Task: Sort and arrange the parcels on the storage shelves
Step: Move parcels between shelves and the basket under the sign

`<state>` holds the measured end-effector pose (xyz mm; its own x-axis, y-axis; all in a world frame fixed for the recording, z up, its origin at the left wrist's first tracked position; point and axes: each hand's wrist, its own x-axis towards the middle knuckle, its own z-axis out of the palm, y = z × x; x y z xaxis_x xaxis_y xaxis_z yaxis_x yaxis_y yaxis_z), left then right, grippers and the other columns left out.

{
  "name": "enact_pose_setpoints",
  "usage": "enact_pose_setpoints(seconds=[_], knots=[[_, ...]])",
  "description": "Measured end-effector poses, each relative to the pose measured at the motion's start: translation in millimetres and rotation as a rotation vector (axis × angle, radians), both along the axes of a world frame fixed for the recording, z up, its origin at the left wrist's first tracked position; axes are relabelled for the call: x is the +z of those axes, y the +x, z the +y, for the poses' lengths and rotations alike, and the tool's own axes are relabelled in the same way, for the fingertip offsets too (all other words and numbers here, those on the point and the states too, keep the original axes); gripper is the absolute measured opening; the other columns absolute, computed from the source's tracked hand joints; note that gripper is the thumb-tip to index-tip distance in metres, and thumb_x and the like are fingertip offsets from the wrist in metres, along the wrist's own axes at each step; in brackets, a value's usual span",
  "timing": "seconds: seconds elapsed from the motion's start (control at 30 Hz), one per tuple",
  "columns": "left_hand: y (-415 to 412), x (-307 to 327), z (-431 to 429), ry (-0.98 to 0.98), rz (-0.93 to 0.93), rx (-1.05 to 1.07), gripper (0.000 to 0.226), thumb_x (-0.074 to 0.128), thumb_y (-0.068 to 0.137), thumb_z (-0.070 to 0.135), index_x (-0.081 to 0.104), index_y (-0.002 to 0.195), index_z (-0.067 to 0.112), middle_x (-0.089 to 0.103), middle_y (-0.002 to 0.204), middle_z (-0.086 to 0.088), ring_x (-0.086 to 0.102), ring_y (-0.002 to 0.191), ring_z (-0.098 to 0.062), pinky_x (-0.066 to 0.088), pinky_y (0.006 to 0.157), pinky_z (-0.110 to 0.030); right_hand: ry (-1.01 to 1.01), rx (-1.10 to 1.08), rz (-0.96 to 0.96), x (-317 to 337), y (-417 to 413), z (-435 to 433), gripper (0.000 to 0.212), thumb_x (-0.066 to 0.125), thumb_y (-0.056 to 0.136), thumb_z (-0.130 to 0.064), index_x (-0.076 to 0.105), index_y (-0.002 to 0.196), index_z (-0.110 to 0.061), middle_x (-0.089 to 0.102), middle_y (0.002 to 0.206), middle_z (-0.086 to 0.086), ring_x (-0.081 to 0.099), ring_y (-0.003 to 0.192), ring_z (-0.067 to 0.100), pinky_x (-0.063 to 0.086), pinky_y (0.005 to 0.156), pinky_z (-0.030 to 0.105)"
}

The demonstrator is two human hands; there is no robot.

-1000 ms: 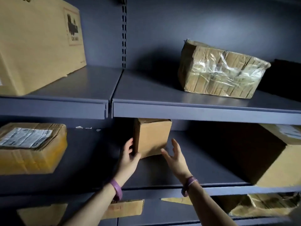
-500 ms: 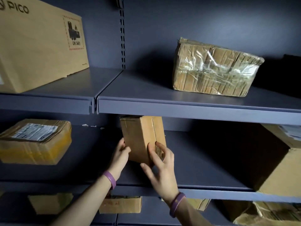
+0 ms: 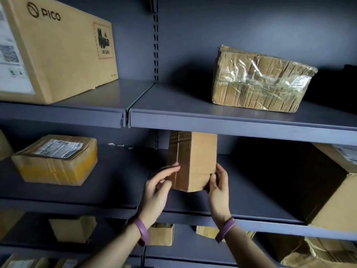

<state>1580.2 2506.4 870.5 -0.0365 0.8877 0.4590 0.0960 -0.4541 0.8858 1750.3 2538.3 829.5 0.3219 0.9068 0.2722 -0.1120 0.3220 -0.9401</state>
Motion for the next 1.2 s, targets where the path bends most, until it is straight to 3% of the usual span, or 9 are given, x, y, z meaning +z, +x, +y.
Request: enact_pose_setpoints(seconds=[0.17, 0.33, 0.43, 0.57, 0.73, 0.83, 0.97, 1.1, 1.2], knots=[[3.3, -4.4, -9.1, 0.231, 0.206, 0.017, 0.043, 0.049, 0.075, -0.007, 0.076, 0.100, 0.015, 0.067, 0.122, 0.012, 0.052, 0.114, -0.013, 0.045, 0.094, -0.026, -0.175, 0.070, 0.137, -6.8, 3.9, 3.1, 0.033, 0.030, 0.106, -0.008, 0.050, 0.130, -0.017, 0.060, 0.095, 0.006, 0.051, 0.076, 0.016, 0.052, 0.069, 0.032], [-0.4, -6.6, -9.1, 0.230, 0.251, 0.056, 0.059, 0.050, 0.069, -0.021, 0.071, 0.110, 0.015, 0.062, 0.129, 0.012, 0.051, 0.118, -0.011, 0.045, 0.096, -0.027, -0.138, 0.094, 0.171, -0.1, 2.0, -4.6, 0.027, 0.037, 0.104, -0.012, 0.057, 0.118, -0.024, 0.068, 0.104, 0.000, 0.062, 0.089, 0.016, 0.058, 0.075, 0.032], [-4.8, -2.1, -4.6, 0.163, 0.200, 0.046, 0.068, 0.050, 0.074, -0.023, 0.061, 0.125, 0.020, 0.055, 0.137, 0.009, 0.047, 0.129, -0.009, 0.037, 0.107, -0.024, -0.093, 0.116, 0.151, 9.2, 0.4, -11.3, 0.022, 0.052, 0.097, -0.032, 0.061, 0.115, -0.022, 0.067, 0.106, -0.004, 0.059, 0.093, 0.012, 0.055, 0.075, 0.024], [-13.5, 13.8, 1.1, 0.002, 0.054, 0.004, 0.056, 0.061, 0.090, 0.002, 0.047, 0.127, 0.041, 0.053, 0.131, 0.021, 0.049, 0.118, 0.014, 0.038, 0.095, -0.005, -0.013, 0.194, 0.041, 21.7, 0.5, -17.1, 0.047, 0.040, 0.094, -0.052, 0.061, 0.124, -0.023, 0.066, 0.122, 0.001, 0.062, 0.099, 0.013, 0.052, 0.080, 0.026], [-19.5, 26.0, 8.9, -0.089, -0.156, 0.042, 0.026, 0.066, 0.086, 0.039, 0.059, 0.111, 0.035, 0.068, 0.108, 0.017, 0.062, 0.102, 0.001, 0.046, 0.082, -0.009, 0.071, 0.179, -0.076, 28.0, 6.0, -16.8, 0.031, 0.044, 0.102, -0.017, 0.064, 0.124, -0.026, 0.065, 0.128, -0.004, 0.058, 0.120, 0.017, 0.045, 0.100, 0.035], [-23.0, 27.6, 14.4, -0.139, -0.132, 0.020, 0.041, 0.042, 0.076, 0.065, 0.061, 0.107, 0.046, 0.064, 0.105, 0.033, 0.057, 0.100, 0.009, 0.042, 0.080, -0.016, 0.049, 0.191, -0.110, 26.8, 9.8, -17.3, 0.031, 0.050, 0.100, -0.013, 0.065, 0.124, -0.024, 0.063, 0.129, -0.004, 0.055, 0.125, 0.012, 0.039, 0.109, 0.035], [-24.3, 27.3, 22.8, -0.160, -0.100, -0.103, 0.046, 0.034, 0.075, 0.053, 0.062, 0.113, 0.054, 0.063, 0.120, 0.027, 0.056, 0.110, 0.005, 0.040, 0.084, -0.026, -0.026, 0.191, -0.064, 28.6, 8.2, -19.9, 0.031, 0.050, 0.095, -0.039, 0.071, 0.109, -0.021, 0.062, 0.117, 0.010, 0.061, 0.112, 0.018, 0.041, 0.109, 0.049], [-23.0, 25.8, 26.7, -0.216, -0.036, -0.170, 0.047, 0.040, 0.076, 0.042, 0.058, 0.117, 0.058, 0.065, 0.120, 0.023, 0.060, 0.104, 0.003, 0.050, 0.077, -0.018, -0.077, 0.195, -0.090, 32.9, 4.0, -21.0, 0.044, 0.049, 0.081, -0.067, 0.073, 0.097, -0.034, 0.059, 0.109, 0.009, 0.065, 0.098, 0.008, 0.048, 0.101, 0.040], [-19.9, 19.4, 31.9, -0.288, -0.096, -0.111, 0.040, 0.046, 0.079, 0.038, 0.061, 0.111, 0.058, 0.067, 0.113, 0.025, 0.062, 0.099, 0.004, 0.050, 0.074, -0.020, -0.081, 0.192, -0.102, 34.6, 4.8, -19.3, 0.044, 0.048, 0.079, -0.069, 0.073, 0.099, -0.038, 0.059, 0.110, 0.007, 0.066, 0.098, 0.008, 0.048, 0.101, 0.037]])
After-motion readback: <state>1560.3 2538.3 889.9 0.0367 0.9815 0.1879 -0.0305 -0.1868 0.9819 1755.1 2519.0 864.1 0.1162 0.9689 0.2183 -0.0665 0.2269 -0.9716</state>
